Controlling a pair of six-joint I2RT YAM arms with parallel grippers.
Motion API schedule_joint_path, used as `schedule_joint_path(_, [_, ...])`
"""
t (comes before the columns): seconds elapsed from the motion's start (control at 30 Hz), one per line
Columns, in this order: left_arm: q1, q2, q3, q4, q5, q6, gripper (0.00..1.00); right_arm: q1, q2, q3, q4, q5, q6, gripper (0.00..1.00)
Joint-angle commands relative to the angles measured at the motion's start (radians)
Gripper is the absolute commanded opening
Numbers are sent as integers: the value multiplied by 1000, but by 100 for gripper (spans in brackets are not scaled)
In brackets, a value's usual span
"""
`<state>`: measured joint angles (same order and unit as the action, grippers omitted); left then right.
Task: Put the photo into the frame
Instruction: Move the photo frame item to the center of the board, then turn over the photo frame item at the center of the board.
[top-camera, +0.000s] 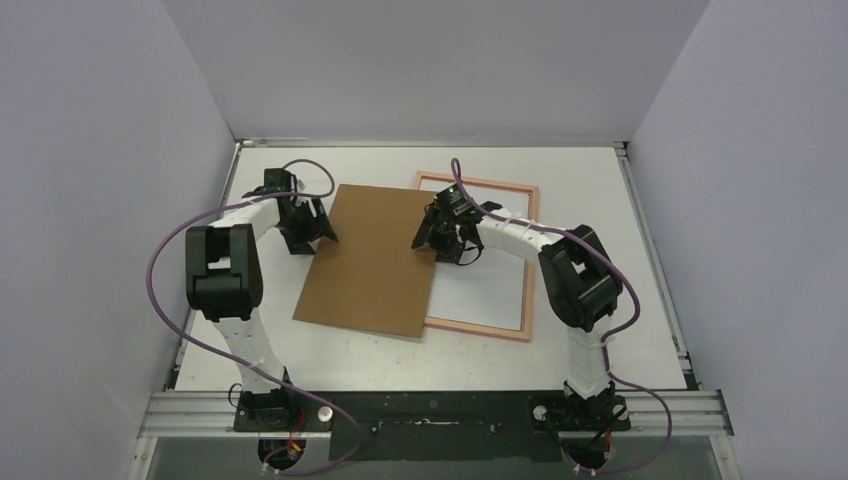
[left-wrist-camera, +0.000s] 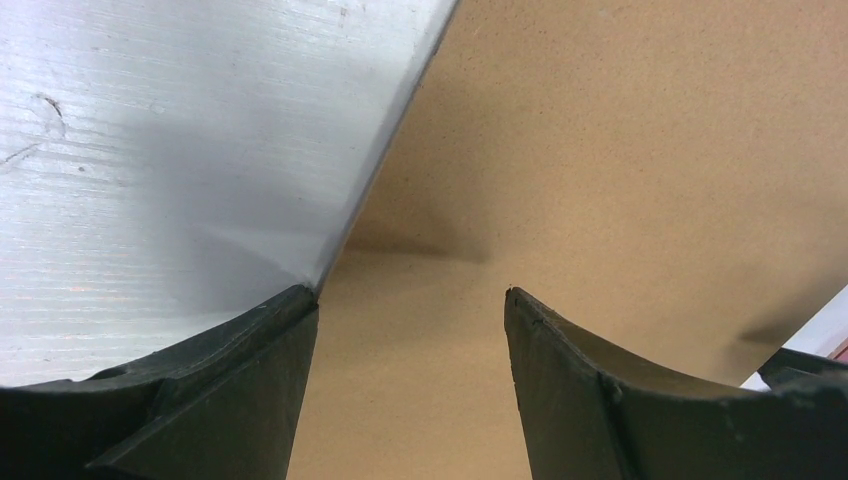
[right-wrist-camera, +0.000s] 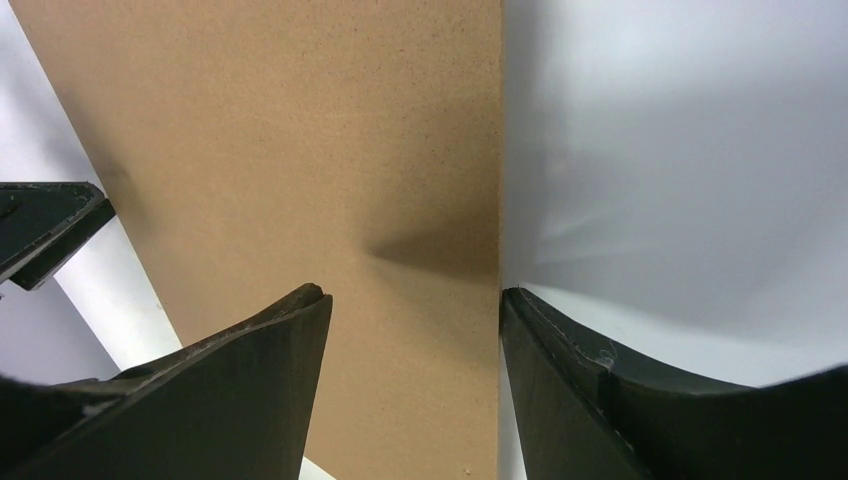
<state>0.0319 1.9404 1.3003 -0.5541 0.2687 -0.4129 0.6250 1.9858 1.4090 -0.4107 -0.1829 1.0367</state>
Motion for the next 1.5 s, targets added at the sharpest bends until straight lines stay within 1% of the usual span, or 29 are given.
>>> schedule_joint_path(0.0, [-24, 58, -26, -112, 46, -14, 67, -7, -86, -14, 69, -14, 5, 62])
schedule_joint_path(0.17, [-24, 54, -19, -122, 31, -7, 66, -27, -99, -45, 50, -5, 2, 54])
schedule_joint_path(0.23, [-24, 52, -15, -125, 26, -5, 66, -35, -104, -54, 42, 2, -1, 52])
schedule_joint_path(0.37, [-24, 55, -9, -133, 20, 0, 66, -42, -111, -73, 63, -10, -6, 58])
schedule_joint_path(0.5, [-24, 58, -1, -138, 18, 2, 66, -46, -115, -95, 126, -48, -1, 60])
schedule_joint_path(0.77, [-23, 55, 6, -142, 21, 4, 66, -62, -106, -144, 285, -169, 38, 56])
schedule_joint_path(0.83, [-23, 53, 5, -141, 27, 3, 66, -64, -115, -162, 347, -192, 47, 55])
schedule_joint_path(0.93, [-23, 53, 5, -141, 29, 4, 65, -66, -140, -184, 440, -223, 50, 50])
schedule_joint_path(1.0, [-23, 53, 6, -141, 27, 6, 58, -68, -162, -203, 501, -237, 51, 46])
schedule_joint_path(1.03, [-23, 54, 6, -142, 27, 7, 57, -69, -171, -213, 538, -245, 52, 44])
schedule_joint_path(1.2, [-18, 55, 18, -150, 15, 6, 56, -68, -203, -236, 672, -282, 72, 38])
schedule_joint_path(1.3, [-17, 54, 29, -154, 12, 6, 57, -68, -211, -240, 721, -306, 79, 31])
schedule_joint_path(1.37, [-17, 52, 35, -155, 13, 5, 57, -67, -210, -235, 728, -318, 80, 27])
schedule_joint_path(1.47, [-17, 55, 41, -153, 15, 2, 57, -67, -190, -220, 721, -335, 81, 27])
